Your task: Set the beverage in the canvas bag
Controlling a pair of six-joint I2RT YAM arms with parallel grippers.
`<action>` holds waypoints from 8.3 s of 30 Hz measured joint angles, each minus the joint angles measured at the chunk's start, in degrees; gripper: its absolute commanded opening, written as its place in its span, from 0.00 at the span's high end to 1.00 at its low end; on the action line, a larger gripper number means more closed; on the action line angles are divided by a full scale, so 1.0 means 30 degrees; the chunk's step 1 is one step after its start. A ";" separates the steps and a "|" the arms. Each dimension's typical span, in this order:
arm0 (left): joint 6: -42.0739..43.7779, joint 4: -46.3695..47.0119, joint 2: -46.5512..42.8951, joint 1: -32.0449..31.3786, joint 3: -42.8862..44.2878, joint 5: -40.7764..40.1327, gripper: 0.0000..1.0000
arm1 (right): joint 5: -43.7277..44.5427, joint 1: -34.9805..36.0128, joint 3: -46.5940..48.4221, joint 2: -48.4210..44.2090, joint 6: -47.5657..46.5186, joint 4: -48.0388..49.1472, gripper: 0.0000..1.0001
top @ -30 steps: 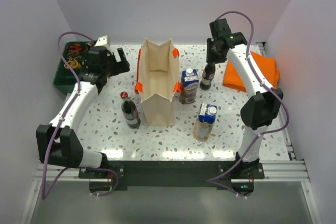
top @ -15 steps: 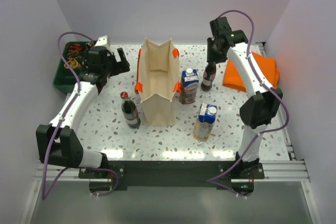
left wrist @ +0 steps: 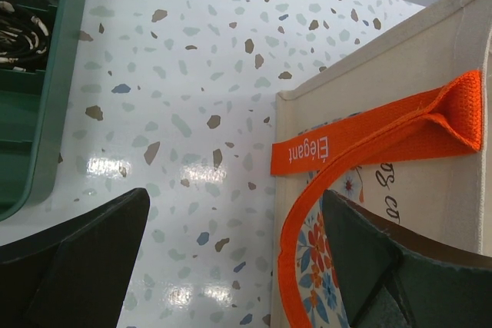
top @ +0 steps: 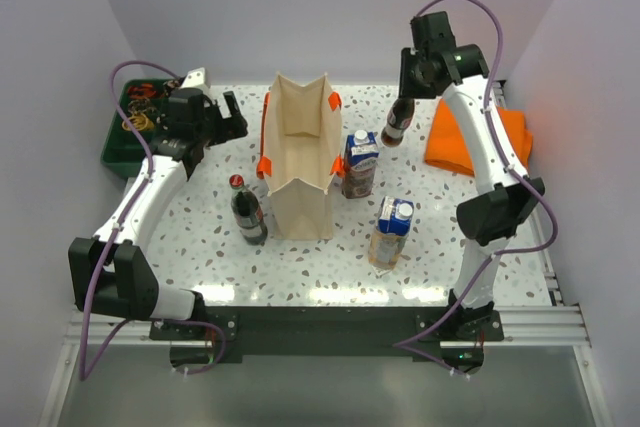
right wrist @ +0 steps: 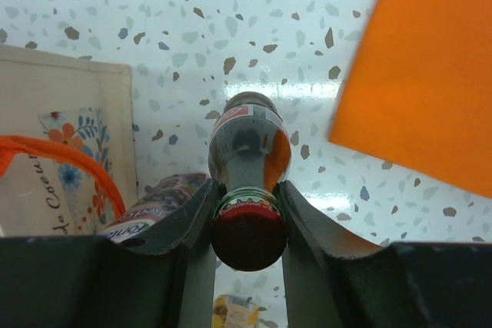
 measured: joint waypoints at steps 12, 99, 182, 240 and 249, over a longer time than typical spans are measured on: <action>0.0386 -0.0437 -0.0175 0.0000 0.1785 0.0794 0.00 | -0.0583 0.0044 0.3191 -0.0036 -0.0095 -0.0896 1.00; 0.1960 0.0583 0.3672 -0.2404 0.4000 0.2951 0.76 | -0.7446 0.4918 0.3235 -0.2484 0.1617 0.4656 1.00; 0.0627 0.2390 0.3752 -0.2506 0.3308 0.4634 0.98 | 0.1581 0.8255 0.3009 0.6834 -0.4204 0.7708 0.97; 0.0546 0.2120 0.3774 -0.2521 0.3191 0.4779 0.21 | 0.2055 0.7606 0.4029 0.5974 -0.4204 0.9486 0.01; 0.0605 0.2120 0.3774 -0.2521 0.3198 0.4750 0.12 | 0.3424 0.7533 0.4029 0.1042 -0.3883 0.6987 0.01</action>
